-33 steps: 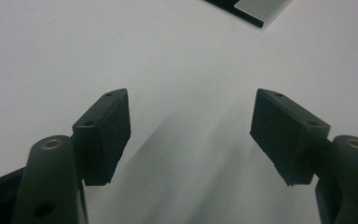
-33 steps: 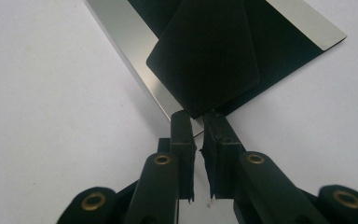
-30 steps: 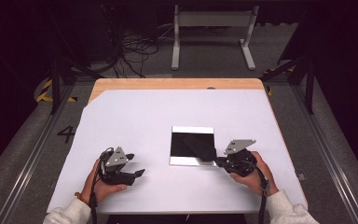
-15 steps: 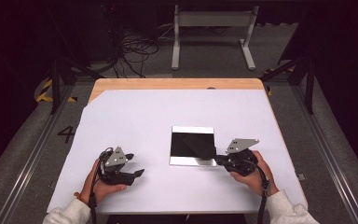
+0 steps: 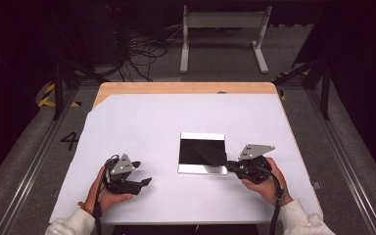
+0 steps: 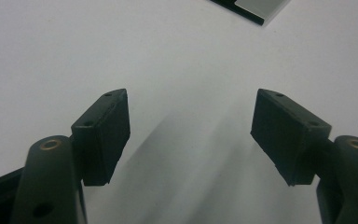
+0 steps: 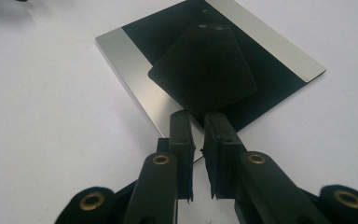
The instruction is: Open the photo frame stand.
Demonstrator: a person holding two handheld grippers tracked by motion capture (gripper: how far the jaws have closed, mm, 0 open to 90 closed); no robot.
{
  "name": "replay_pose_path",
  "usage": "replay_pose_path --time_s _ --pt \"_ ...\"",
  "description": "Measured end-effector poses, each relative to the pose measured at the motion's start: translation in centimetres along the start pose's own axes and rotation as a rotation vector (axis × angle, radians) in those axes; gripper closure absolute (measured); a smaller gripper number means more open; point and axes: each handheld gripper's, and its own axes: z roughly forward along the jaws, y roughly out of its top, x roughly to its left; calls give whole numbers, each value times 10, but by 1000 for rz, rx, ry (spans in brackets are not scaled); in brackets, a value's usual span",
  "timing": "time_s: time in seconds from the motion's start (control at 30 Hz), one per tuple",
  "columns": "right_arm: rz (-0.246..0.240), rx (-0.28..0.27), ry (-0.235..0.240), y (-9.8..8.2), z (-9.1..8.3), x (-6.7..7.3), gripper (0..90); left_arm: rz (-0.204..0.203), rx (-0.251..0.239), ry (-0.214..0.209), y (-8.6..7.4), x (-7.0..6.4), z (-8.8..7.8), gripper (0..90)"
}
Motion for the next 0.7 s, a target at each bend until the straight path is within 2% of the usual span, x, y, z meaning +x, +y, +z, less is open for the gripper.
replay_pose_path --time_s 0.7 --pt "11 -90 -22 6 -4 1 827 -3 7 -1 0 0 1 283"
